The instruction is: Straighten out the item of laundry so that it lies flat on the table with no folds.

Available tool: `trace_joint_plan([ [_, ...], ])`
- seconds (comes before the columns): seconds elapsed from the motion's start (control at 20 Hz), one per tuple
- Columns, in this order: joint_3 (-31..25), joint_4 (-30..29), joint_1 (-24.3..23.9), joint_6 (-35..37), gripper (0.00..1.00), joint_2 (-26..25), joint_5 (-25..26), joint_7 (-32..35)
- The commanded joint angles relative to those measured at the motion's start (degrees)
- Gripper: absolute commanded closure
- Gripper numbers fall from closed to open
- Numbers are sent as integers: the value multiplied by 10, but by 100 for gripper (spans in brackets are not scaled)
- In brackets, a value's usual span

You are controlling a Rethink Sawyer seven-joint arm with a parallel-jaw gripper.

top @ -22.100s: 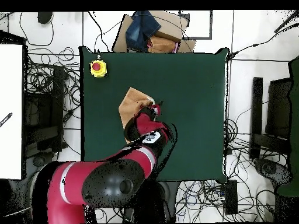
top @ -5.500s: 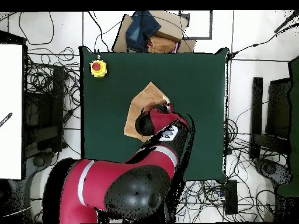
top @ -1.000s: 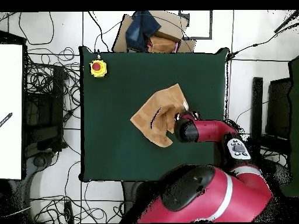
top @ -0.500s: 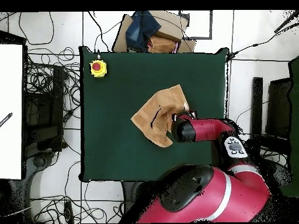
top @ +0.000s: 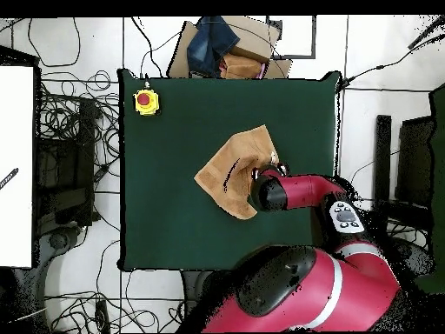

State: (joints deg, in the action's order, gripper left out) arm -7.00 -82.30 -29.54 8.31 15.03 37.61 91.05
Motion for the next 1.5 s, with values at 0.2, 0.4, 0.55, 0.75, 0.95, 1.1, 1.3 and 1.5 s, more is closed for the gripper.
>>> trace_joint_plan([
  [0.2, -87, -40, -27, 143, 100, 12, 30, -126],
  [0.4, -108, -25, -52, 190, 100, 19, 28, -173],
  [0.55, -128, -14, -70, 214, 100, 17, 34, -205],
  [0.75, -139, -12, -77, 219, 100, 17, 41, -216],
  [0.95, -145, -5, -76, 215, 100, 13, 46, -229],
  [1.1, -139, -7, -71, 199, 100, 12, 49, -222],
  [1.3, -136, -9, -64, 191, 100, 13, 51, -219],
  [1.5, -147, -7, -74, 191, 100, 8, 57, -238],
])
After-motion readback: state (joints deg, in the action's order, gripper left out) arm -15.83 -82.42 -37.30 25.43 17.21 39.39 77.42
